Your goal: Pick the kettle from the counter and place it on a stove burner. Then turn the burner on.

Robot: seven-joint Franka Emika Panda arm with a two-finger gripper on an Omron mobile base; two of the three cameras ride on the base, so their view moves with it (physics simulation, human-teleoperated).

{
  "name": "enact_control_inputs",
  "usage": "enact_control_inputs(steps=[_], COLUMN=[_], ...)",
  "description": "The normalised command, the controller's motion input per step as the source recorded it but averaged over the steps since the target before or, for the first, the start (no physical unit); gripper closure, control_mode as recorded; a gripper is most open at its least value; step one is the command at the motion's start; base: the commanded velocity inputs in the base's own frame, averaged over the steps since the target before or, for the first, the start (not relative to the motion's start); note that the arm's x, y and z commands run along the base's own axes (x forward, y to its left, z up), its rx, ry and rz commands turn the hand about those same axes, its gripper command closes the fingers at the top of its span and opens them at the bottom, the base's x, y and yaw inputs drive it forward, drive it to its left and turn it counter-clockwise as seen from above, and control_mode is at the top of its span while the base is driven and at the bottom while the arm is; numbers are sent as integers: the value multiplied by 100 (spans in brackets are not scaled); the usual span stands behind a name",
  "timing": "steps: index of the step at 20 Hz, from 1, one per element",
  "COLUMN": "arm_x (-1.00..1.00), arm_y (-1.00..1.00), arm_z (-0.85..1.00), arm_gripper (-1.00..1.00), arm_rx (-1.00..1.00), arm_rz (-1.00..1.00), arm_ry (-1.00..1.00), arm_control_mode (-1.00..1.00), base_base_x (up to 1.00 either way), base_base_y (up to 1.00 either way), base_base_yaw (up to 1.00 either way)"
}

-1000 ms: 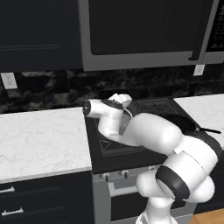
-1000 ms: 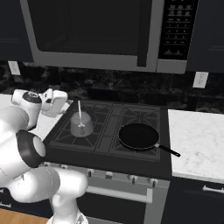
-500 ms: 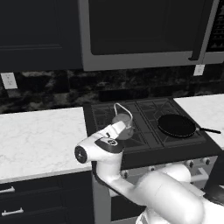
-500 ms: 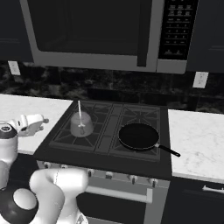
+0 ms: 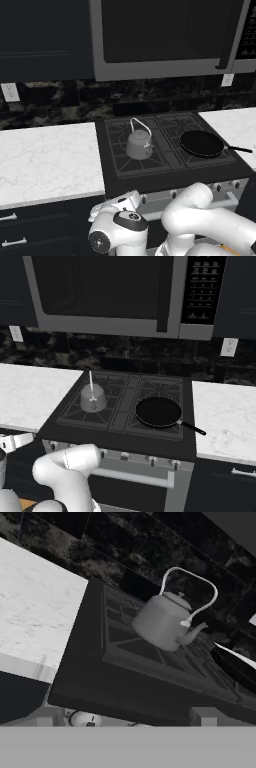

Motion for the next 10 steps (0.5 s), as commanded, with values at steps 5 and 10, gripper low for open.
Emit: enact_control_inputs(steps=[5,10], arm_x=[-26,37], arm_y=[-20,-12], arm_z=[-88,-14], arm_gripper=[-100,-100], arm_rx=[66,26], arm_rz=[3,0], arm_ry=[-18,-10], arm_control_mode=[-100,-100], base_base_x=[0,0], base_base_y=[0,0], base_base_yaw=[0,0])
